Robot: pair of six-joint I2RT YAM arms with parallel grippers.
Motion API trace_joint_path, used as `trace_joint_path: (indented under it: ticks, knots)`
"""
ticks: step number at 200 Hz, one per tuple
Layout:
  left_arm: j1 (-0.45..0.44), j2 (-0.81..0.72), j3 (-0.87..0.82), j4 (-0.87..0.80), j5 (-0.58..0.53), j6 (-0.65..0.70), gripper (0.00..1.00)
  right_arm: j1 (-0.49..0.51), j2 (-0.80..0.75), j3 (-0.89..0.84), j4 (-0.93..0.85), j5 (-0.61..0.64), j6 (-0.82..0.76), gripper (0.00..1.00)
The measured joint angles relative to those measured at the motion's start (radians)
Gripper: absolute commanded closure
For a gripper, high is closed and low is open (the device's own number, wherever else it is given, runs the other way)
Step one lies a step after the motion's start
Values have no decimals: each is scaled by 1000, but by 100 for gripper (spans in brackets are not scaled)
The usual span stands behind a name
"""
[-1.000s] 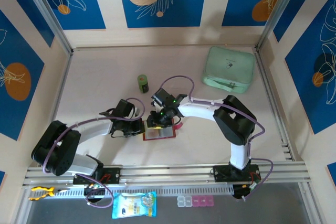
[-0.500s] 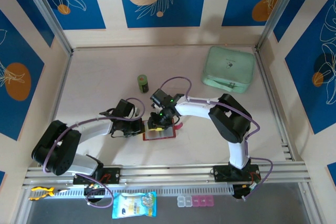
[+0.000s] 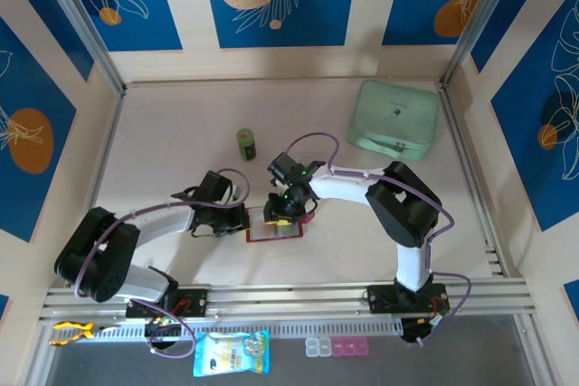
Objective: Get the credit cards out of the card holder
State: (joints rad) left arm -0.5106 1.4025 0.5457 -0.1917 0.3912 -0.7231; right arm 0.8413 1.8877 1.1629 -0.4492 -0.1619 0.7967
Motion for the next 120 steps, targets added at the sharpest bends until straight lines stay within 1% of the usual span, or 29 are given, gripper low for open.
trace_joint_path:
  ticks: [77, 120]
  knots:
    - [0, 2, 3, -6, 0, 19, 98, 0, -43, -13, 38, -8, 1, 69]
    - [5, 2, 3, -6, 0, 27, 98, 17, -35, -3, 68, -55, 1, 69]
